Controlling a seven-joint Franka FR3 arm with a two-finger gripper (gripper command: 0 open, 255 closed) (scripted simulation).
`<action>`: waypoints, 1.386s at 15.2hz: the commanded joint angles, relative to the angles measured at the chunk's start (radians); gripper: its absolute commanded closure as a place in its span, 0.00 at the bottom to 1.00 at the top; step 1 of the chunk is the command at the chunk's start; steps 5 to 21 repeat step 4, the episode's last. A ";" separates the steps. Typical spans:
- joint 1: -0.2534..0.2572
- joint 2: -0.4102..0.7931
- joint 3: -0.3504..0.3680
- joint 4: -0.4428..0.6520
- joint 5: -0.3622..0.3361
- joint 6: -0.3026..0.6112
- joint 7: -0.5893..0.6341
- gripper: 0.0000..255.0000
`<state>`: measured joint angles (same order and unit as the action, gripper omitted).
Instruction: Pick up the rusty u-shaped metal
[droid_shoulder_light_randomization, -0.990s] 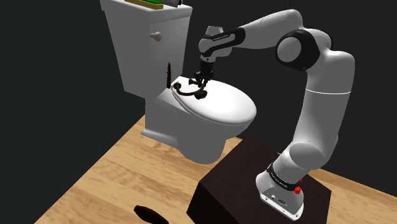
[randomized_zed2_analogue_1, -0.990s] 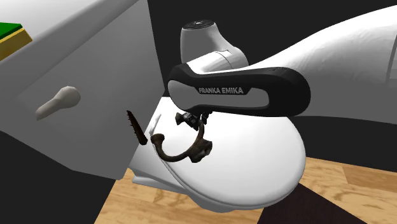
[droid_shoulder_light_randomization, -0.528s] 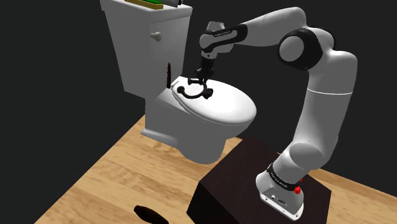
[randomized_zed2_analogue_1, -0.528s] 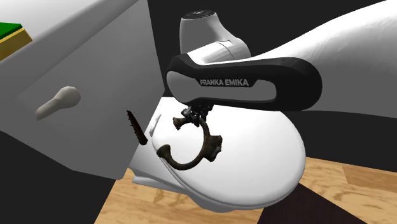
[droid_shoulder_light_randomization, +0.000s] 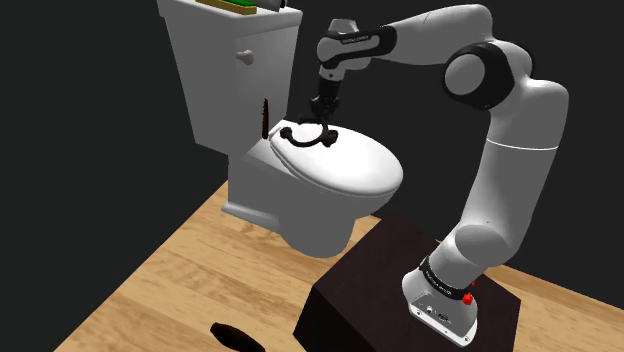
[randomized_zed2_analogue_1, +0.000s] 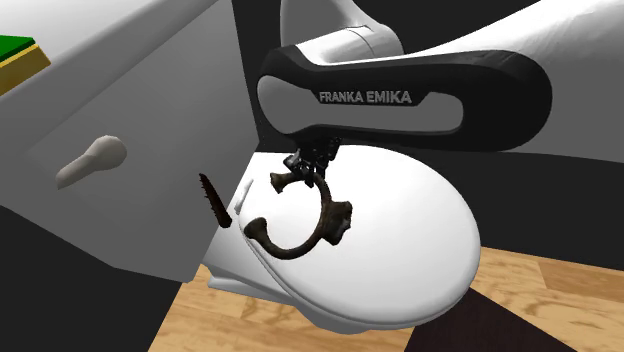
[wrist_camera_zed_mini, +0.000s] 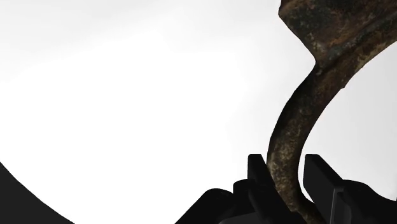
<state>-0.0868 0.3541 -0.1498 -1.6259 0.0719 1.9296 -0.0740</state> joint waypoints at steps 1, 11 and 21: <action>0.001 -0.006 0.000 0.019 -0.002 -0.025 0.003 1.00; 0.001 -0.010 0.000 0.030 -0.002 -0.039 0.004 1.00; 0.001 -0.010 0.000 0.030 -0.002 -0.039 0.004 1.00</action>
